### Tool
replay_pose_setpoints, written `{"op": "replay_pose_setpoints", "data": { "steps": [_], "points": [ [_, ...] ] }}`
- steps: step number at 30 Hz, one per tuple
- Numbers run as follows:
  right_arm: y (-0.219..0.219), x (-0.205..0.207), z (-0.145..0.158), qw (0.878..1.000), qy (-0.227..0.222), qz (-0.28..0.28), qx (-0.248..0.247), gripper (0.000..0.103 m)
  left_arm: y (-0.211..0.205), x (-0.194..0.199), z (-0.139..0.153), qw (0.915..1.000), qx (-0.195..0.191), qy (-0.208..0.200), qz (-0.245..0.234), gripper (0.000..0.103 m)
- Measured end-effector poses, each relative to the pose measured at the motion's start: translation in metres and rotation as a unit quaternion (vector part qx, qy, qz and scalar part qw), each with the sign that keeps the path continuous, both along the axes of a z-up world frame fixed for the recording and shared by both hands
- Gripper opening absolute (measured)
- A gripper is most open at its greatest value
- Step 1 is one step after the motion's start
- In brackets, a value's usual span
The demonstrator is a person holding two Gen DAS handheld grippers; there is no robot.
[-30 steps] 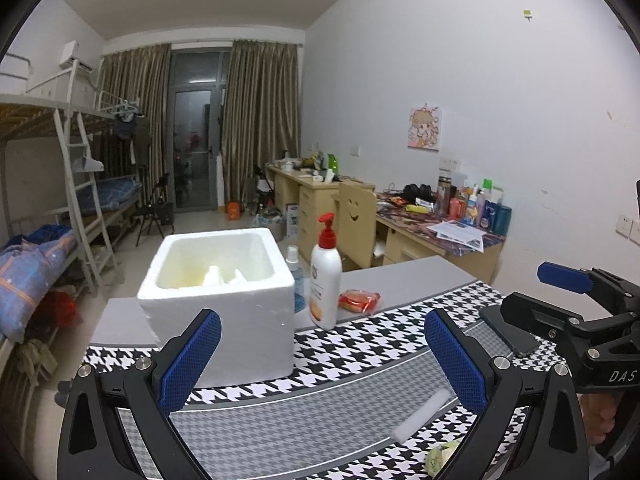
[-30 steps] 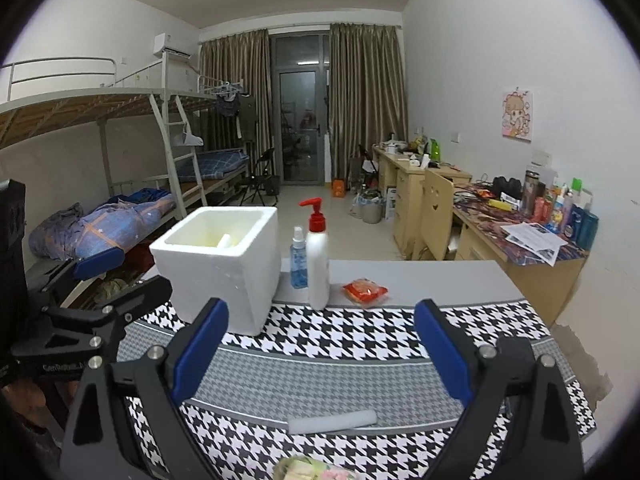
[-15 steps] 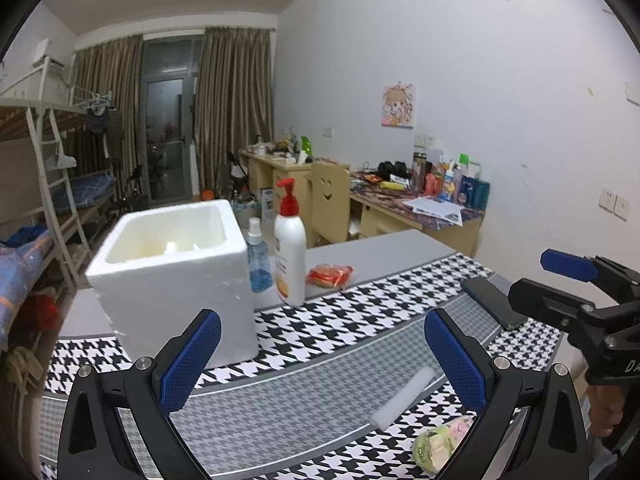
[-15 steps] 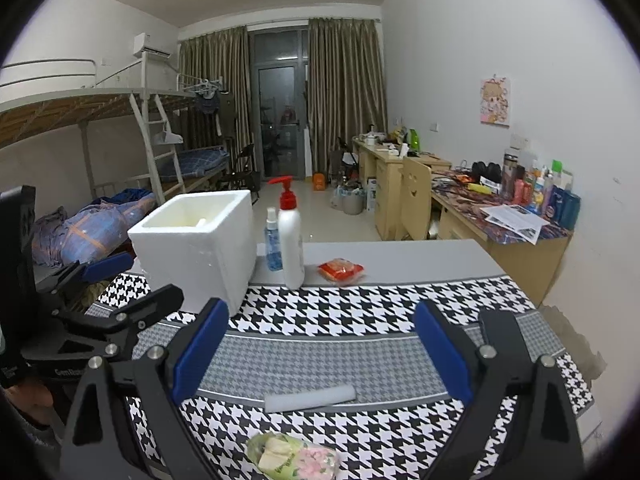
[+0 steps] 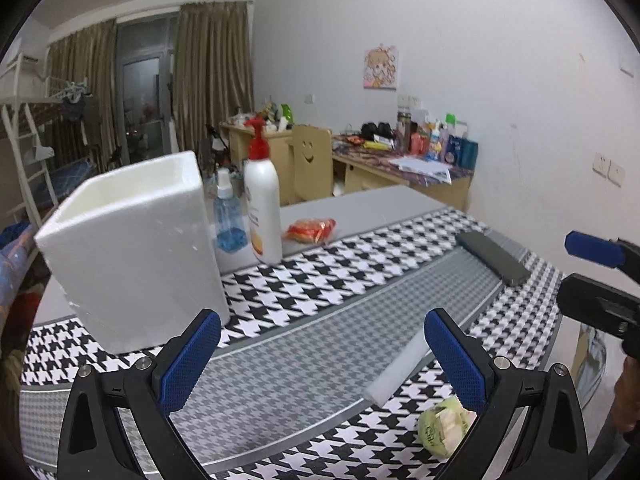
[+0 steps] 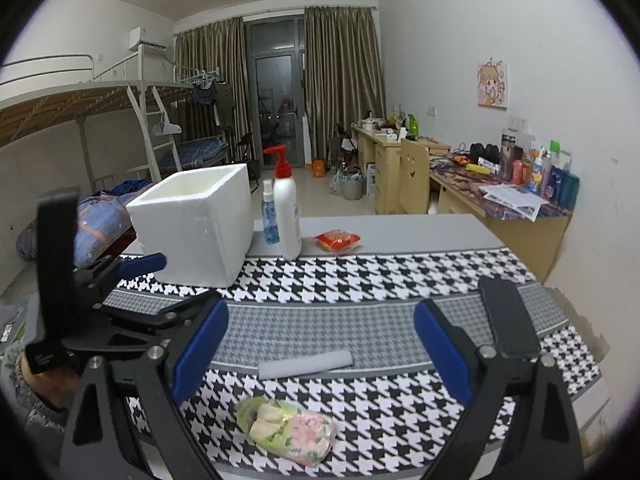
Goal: Organize soft objects
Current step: 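Move the left tool to the white foam roller and close on it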
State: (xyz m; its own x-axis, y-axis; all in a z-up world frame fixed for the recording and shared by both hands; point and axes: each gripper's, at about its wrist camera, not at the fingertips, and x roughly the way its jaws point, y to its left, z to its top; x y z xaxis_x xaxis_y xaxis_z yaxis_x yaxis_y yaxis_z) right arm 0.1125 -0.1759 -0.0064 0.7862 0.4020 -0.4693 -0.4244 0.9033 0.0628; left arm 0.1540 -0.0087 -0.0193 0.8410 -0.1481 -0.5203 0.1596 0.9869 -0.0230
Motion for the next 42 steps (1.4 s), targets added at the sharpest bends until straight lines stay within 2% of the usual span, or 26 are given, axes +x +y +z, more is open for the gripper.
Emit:
{"op": "replay_pose_setpoints", "data": {
  "steps": [4,11,17,21,23,27,34,38,39,42],
  "points": [
    [-0.002,-0.001,-0.006,1.0,0.007,-0.007,-0.004,0.096,-0.006,0.005,-0.015,0.9995,0.006,0.022,-0.023,0.102],
    [-0.005,0.0,-0.018,1.0,0.018,-0.003,-0.01,0.096,-0.014,0.013,-0.032,0.9985,0.025,0.038,-0.031,0.102],
    [-0.002,0.002,-0.03,0.999,0.034,0.007,-0.016,0.096,-0.02,0.022,-0.042,0.9964,0.017,0.065,-0.051,0.1],
    [-0.004,0.004,-0.034,0.999,0.043,0.009,-0.012,0.096,-0.025,0.028,-0.05,0.9941,0.013,0.084,-0.067,0.092],
    [-0.005,0.004,-0.035,0.999,0.045,0.012,-0.011,0.096,-0.029,0.031,-0.055,0.9931,0.024,0.09,-0.07,0.091],
    [-0.007,0.003,-0.039,0.998,0.052,0.017,-0.01,0.096,-0.038,0.037,-0.065,0.9901,0.047,0.112,-0.07,0.07],
    [-0.01,0.001,-0.05,0.997,0.069,0.018,-0.009,0.096,-0.05,0.039,-0.072,0.9845,0.044,0.131,-0.108,0.069],
    [-0.011,-0.001,-0.06,0.996,0.081,0.021,-0.01,0.096,-0.054,0.043,-0.077,0.9825,0.052,0.138,-0.113,0.069],
    [-0.011,-0.001,-0.062,0.996,0.084,0.022,-0.01,0.096,-0.055,0.043,-0.079,0.9817,0.053,0.141,-0.116,0.067],
    [-0.011,-0.003,-0.068,0.995,0.092,0.023,-0.01,0.096,-0.059,0.043,-0.082,0.979,0.058,0.149,-0.126,0.053]
  ]
}}
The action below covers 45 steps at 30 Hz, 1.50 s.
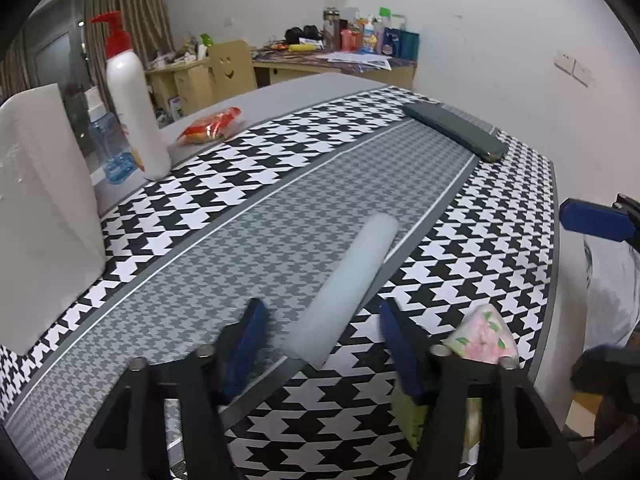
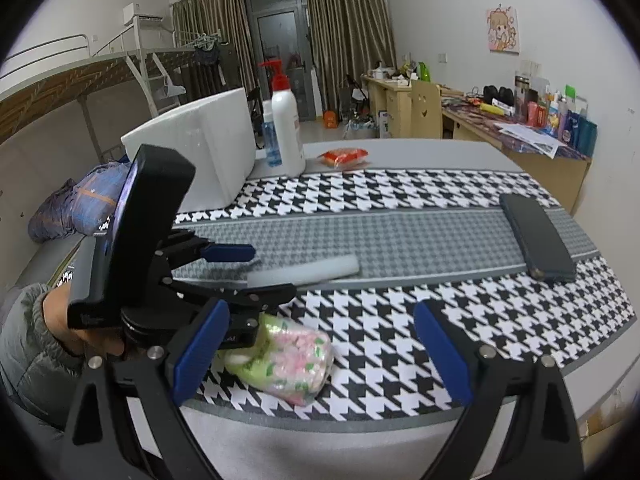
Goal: Organize soft objects
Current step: 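Move the left tool to the white foam roller and close on it, then close the right tool on the pink-flowered tissue packet while the left tool holds the roller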
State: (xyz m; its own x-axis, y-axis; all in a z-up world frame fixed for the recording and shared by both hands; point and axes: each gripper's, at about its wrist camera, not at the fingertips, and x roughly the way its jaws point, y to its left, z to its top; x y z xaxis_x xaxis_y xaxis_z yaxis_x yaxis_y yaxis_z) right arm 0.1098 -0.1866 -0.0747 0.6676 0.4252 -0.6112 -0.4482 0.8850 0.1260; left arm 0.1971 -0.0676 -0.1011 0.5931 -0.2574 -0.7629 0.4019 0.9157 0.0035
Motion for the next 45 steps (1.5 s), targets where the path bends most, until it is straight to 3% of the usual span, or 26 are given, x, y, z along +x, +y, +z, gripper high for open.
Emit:
{"op": "replay_pose_setpoints", "data": {
  "steps": [10,11,13,16,26,38,40,45],
  "points": [
    [0.003,-0.004,-0.014,1.0,0.021,0.007,0.008,0.096,-0.004,0.006,-0.003,0.9999,0.004,0.009,-0.009,0.05],
    [0.003,-0.003,-0.015,1.0,0.025,0.006,0.009,0.096,-0.005,0.005,-0.003,0.9999,0.007,0.009,-0.009,0.048],
    [0.005,-0.001,-0.019,0.999,0.032,0.005,0.009,0.096,-0.008,0.004,-0.001,0.9996,0.016,0.011,-0.021,0.032],
    [0.008,-0.001,-0.025,0.999,0.038,0.003,0.006,0.096,-0.009,0.004,-0.001,0.999,0.026,0.01,-0.035,0.028],
    [0.029,-0.007,-0.036,0.999,0.044,0.021,-0.008,0.096,0.008,0.001,0.0,0.9995,-0.024,0.007,-0.018,0.023],
    [0.047,-0.008,-0.043,0.998,0.042,0.012,-0.048,0.096,0.019,-0.013,0.011,0.9988,-0.044,-0.023,-0.006,0.02],
    [0.046,-0.007,-0.045,0.998,0.045,0.017,-0.047,0.084,0.023,-0.013,0.013,0.9984,-0.052,-0.024,-0.001,0.02],
    [0.046,-0.011,-0.044,0.998,0.046,0.022,-0.049,0.076,0.028,-0.013,0.015,0.9977,-0.061,-0.027,0.009,0.02]
  ]
}}
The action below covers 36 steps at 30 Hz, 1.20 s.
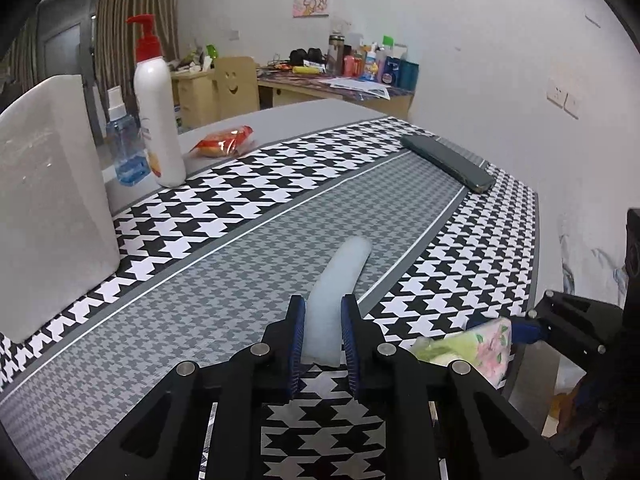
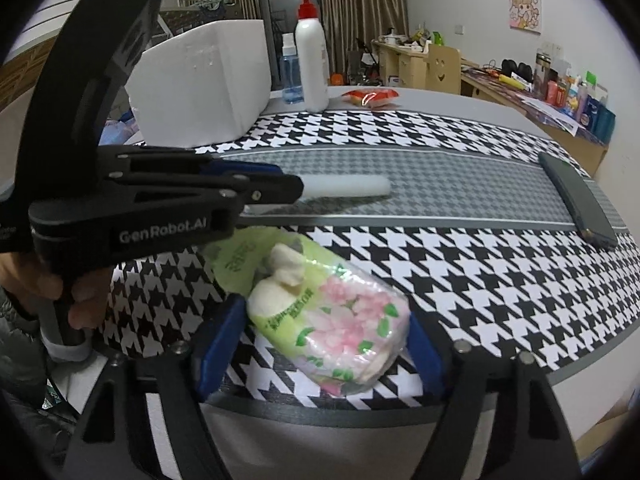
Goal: Organize soft objects
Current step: 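Close the right tool on the pink-flowered tissue packet while the left tool holds the roller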
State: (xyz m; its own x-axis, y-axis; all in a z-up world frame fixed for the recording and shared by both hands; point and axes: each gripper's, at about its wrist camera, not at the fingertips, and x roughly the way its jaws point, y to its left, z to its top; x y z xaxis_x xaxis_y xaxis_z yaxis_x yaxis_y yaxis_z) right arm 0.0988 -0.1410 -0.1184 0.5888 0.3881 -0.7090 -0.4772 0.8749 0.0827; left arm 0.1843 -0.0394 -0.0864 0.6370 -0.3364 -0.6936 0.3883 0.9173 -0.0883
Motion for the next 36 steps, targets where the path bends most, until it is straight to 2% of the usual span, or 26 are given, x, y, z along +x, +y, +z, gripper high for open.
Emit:
{"op": "replay_pose_setpoints", "data": {
  "steps": [7,23,29,36],
  "points": [
    [-0.004,-0.005,0.004,1.0,-0.003,0.001,0.005,0.073,0.005,-0.002,0.004,0.9999,-0.009,-0.006,0.007,0.02],
    [-0.016,0.002,0.02,0.999,-0.028,-0.02,0.022,0.073,0.009,-0.013,0.016,0.999,-0.018,-0.037,0.015,0.02],
    [-0.019,0.006,0.023,0.999,-0.032,-0.028,0.027,0.073,0.012,-0.019,0.02,0.9986,-0.028,-0.043,0.014,0.015],
    [-0.026,0.014,0.029,0.998,-0.039,-0.039,0.035,0.073,0.015,-0.023,0.025,0.9979,-0.039,-0.049,0.018,0.014]
  ]
}}
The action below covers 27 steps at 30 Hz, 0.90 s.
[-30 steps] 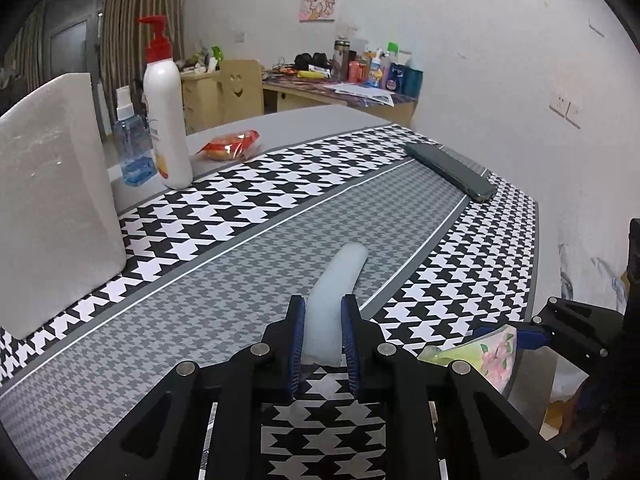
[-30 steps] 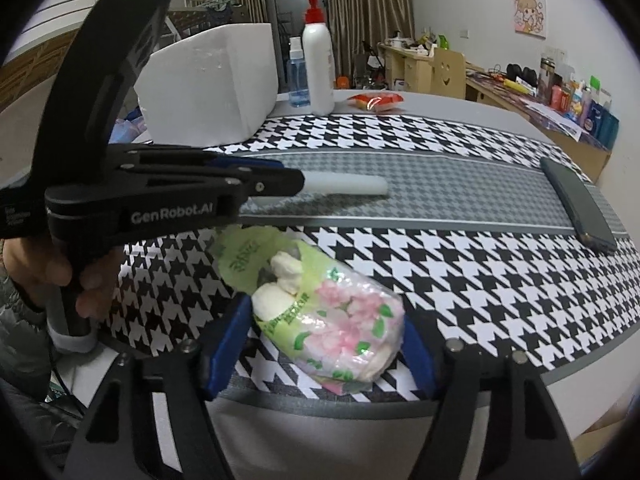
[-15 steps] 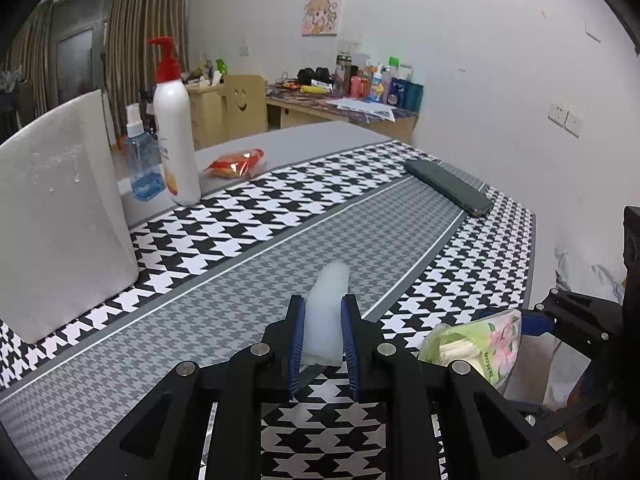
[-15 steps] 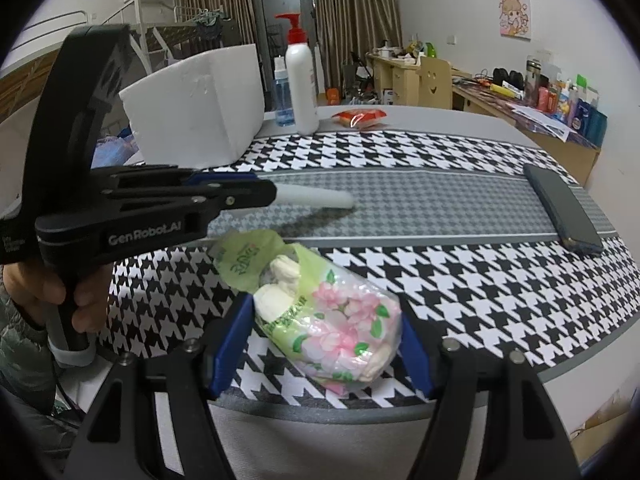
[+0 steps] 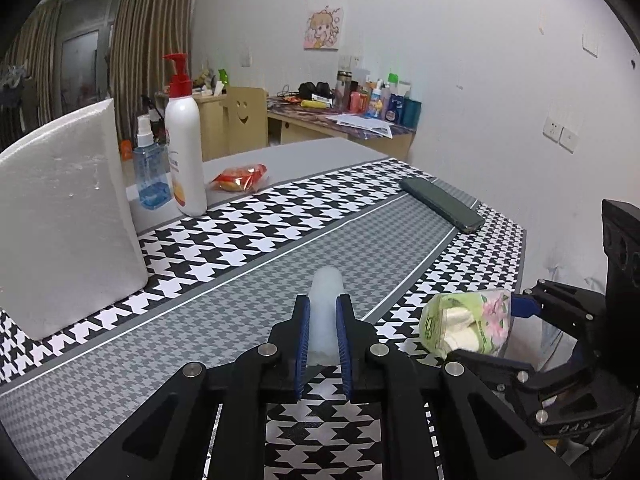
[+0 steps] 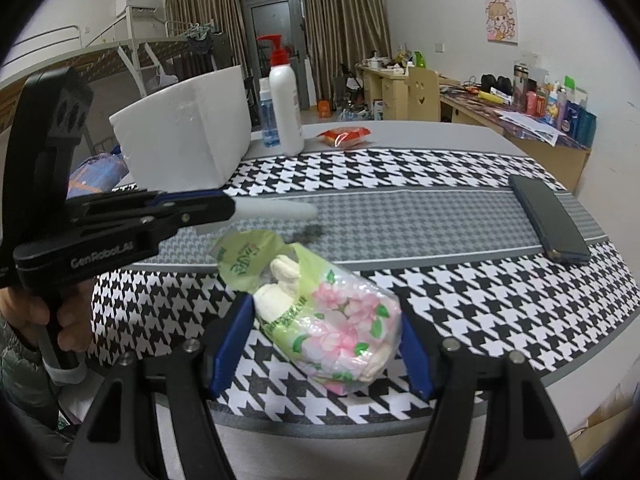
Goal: Organize soft objects
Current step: 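Close the right tool on the pink-flowered tissue packet while the left tool holds the roller, then lift the tissue packet with the right tool while the left tool lifts the roller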
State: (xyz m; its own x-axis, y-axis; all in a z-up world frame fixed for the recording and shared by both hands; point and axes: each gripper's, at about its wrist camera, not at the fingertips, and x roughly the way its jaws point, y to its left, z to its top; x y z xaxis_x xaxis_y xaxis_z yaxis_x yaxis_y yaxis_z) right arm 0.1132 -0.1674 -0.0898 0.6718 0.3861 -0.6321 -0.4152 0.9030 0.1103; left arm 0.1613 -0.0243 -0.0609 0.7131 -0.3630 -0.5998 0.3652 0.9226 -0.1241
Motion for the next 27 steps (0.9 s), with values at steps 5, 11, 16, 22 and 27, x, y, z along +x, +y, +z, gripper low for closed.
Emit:
{"op": "replay_pose_setpoints", "data": {
  "steps": [5,11,16,22,27],
  "points": [
    [-0.004,0.005,0.007,1.0,-0.009,-0.004,0.007,0.073,0.0,-0.006,0.006,0.9999,0.002,-0.011,0.005,0.014],
    [-0.005,0.009,0.017,1.0,-0.022,0.0,0.015,0.073,0.001,-0.009,0.014,0.9995,0.008,-0.022,0.019,0.014],
    [-0.005,0.011,0.025,0.999,-0.03,0.004,0.02,0.073,0.004,-0.012,0.019,0.9984,0.02,-0.026,0.045,0.014],
    [-0.002,0.015,0.032,0.999,-0.044,0.013,0.022,0.073,0.004,-0.013,0.025,0.9973,0.028,-0.034,0.059,0.011],
    [-0.002,0.018,0.038,0.998,-0.047,0.016,0.03,0.073,0.005,-0.016,0.031,0.9966,0.029,-0.043,0.064,0.01]
  ]
}}
